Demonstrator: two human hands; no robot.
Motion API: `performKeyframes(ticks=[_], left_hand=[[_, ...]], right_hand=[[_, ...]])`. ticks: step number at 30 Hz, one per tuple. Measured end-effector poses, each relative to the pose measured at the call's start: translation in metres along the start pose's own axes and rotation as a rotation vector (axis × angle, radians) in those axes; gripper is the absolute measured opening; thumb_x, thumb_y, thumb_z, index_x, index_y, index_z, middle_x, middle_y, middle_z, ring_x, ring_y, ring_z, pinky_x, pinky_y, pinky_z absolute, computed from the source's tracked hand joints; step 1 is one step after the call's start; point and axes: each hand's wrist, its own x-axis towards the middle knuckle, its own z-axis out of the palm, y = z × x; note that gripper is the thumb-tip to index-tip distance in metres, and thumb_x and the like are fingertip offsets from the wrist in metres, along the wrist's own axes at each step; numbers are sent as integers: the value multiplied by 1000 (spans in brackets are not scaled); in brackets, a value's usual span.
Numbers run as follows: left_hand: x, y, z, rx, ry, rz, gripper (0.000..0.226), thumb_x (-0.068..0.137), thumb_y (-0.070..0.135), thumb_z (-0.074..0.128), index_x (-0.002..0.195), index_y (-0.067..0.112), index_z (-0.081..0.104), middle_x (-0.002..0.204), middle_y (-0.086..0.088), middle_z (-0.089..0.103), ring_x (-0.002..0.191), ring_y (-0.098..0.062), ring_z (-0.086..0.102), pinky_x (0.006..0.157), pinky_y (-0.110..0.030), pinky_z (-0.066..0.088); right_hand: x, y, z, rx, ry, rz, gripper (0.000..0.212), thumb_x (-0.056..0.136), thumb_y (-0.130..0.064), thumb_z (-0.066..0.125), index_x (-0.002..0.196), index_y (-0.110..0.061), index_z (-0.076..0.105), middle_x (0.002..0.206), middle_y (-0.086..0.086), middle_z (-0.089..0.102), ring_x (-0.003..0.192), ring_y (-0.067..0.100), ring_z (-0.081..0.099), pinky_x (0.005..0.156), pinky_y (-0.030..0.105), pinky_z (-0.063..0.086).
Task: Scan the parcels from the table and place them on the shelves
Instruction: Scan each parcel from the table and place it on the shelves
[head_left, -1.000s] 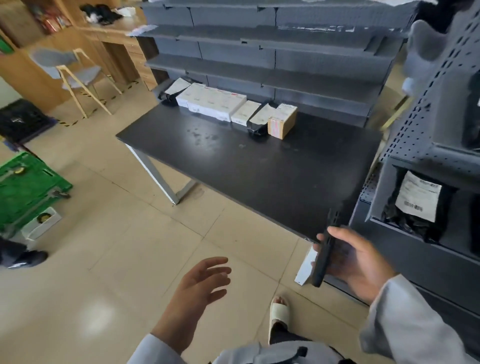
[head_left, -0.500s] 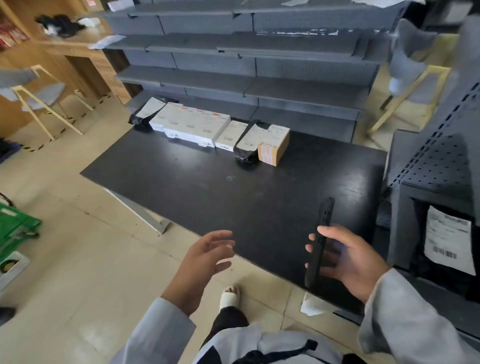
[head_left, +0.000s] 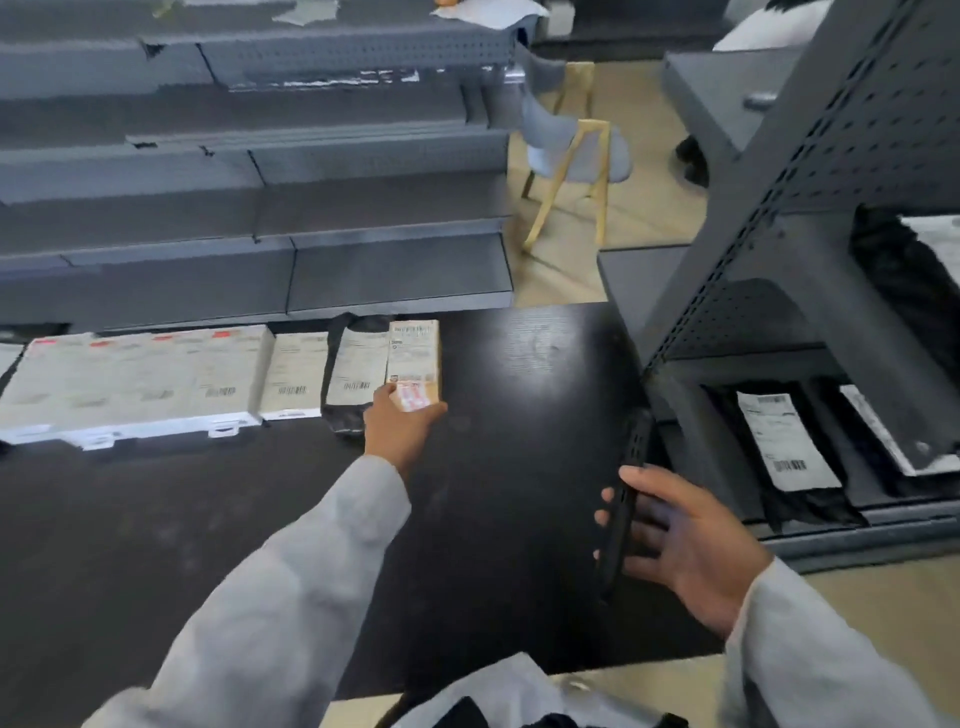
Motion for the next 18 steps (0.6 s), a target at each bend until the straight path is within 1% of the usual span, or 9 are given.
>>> performKeyframes(ticks=[2,3,6,8,9,11,13,16,18], left_hand=[[29,10,8,178,50,-17,107,63,49,83,149,19,29,146,-14,43,131,-36,47,109,-49,40],[39,15,12,245,79,-30,110,67,49,83,153,16,21,151,-16,34,136,-39,37,113,-49,34],[66,20,26,326,147,-92,117,69,50,83,154,17,11,156,-15,19,140,-38,26,112,-50,26],[83,17,33,363,167,-108,117,66,52,84,152,17,13,155,-16,20,138,-37,28,112,-49,26],[90,16,35,387,170,-118,115,66,52,84,151,15,16,153,-16,23,136,-36,29,111,-48,27],[99,15,36,424,184,-118,107,66,49,83,147,12,23,149,-17,30,133,-35,33,108,-47,30],[103,13,35,426,186,-96,99,67,44,81,142,8,28,144,-17,36,131,-35,36,107,-46,32],[101,13,29,425,128,-40,94,68,40,80,141,7,31,140,-16,39,128,-35,37,105,-45,34],[94,17,23,426,64,44,94,65,39,80,141,10,34,139,-14,42,127,-36,38,105,-46,37]], right_hand=[[-3,1,21,19,43,9,40,64,-27,76,100,-16,66,106,16,63,93,32,64,92,59,50],[-3,3,31,21,69,17,41,64,-27,76,101,-16,66,106,17,63,95,33,64,91,58,51],[-7,11,58,19,131,40,47,61,-28,78,105,-16,66,109,17,66,98,35,65,94,62,50],[-9,14,70,5,170,52,51,58,-28,78,106,-19,66,106,14,72,98,35,66,92,61,51],[-11,16,74,3,189,55,50,58,-28,78,106,-19,66,99,12,75,96,34,67,88,58,53],[-14,17,80,20,218,42,43,61,-26,76,102,-19,66,83,9,78,91,34,67,77,49,55],[-17,16,81,50,251,28,37,64,-25,75,100,-18,66,80,10,77,90,34,67,74,47,55],[-18,15,80,86,290,15,39,65,-25,75,101,-13,67,80,11,77,86,34,68,82,53,56],[-16,15,80,99,304,13,40,65,-26,76,101,-12,66,81,12,77,86,34,68,86,56,55]])
